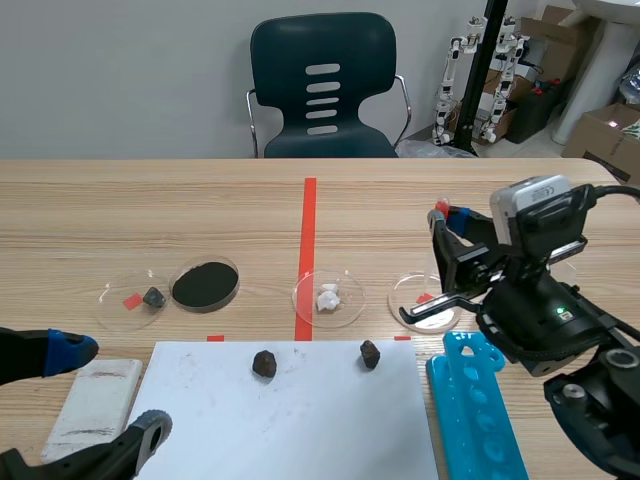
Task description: Draw acid from the petri dish
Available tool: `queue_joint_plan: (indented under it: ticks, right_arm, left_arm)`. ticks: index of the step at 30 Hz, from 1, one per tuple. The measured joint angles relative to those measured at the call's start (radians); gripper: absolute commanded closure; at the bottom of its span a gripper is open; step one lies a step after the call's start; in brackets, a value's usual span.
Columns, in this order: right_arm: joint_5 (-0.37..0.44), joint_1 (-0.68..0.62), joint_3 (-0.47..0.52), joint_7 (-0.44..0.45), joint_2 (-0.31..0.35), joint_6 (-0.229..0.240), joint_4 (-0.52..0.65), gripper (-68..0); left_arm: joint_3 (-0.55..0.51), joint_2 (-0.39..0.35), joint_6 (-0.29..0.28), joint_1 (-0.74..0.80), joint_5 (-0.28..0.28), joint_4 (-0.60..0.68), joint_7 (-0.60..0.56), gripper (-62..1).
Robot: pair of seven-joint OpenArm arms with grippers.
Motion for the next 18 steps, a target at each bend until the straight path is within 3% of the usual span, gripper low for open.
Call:
queue_joint_plan:
  ticks: [7,15,18]
  right_arm:
    - [0.0,-0.122,0.016,-0.075,0.057,0.0,0.252,-6.8]
    - [0.001,-0.393,0.139,-0.077,0.08,0.0,0.552,-6.8]
    - [0.0,-0.497,0.167,-0.076,0.08,0.038,0.637,-6.8]
  left_arm:
    - [0.0,0.0,0.0,0.0,0.0,0.0,0.0,-52.7]
    - [0.0,0.0,0.0,0.0,0.0,0.0,0.0,-52.7]
    - [0.0,0.0,0.0,0.0,0.0,0.0,0.0,-52.7]
